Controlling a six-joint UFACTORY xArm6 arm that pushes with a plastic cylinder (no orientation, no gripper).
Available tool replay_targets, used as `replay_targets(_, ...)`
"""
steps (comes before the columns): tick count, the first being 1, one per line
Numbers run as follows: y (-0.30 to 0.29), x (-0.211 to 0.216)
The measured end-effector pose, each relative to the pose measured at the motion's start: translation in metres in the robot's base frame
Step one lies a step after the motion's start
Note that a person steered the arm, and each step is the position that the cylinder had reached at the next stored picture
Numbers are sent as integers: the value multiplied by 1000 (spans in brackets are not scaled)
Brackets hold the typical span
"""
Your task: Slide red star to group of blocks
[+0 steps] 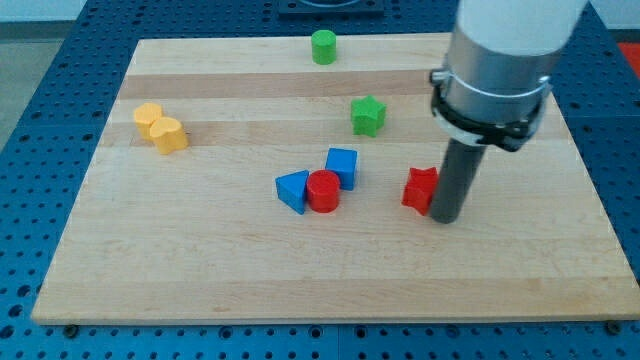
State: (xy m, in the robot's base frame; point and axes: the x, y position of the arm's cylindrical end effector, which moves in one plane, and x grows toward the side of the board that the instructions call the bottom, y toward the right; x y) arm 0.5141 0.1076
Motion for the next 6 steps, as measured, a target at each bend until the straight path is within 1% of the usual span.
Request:
replay_targets(1, -32, 0)
replay_targets(2, -39, 0)
replay_targets(3, 63, 9)
replay_targets(4, 107, -15)
replay_targets(5, 101, -44)
replay_targets(6, 83, -40)
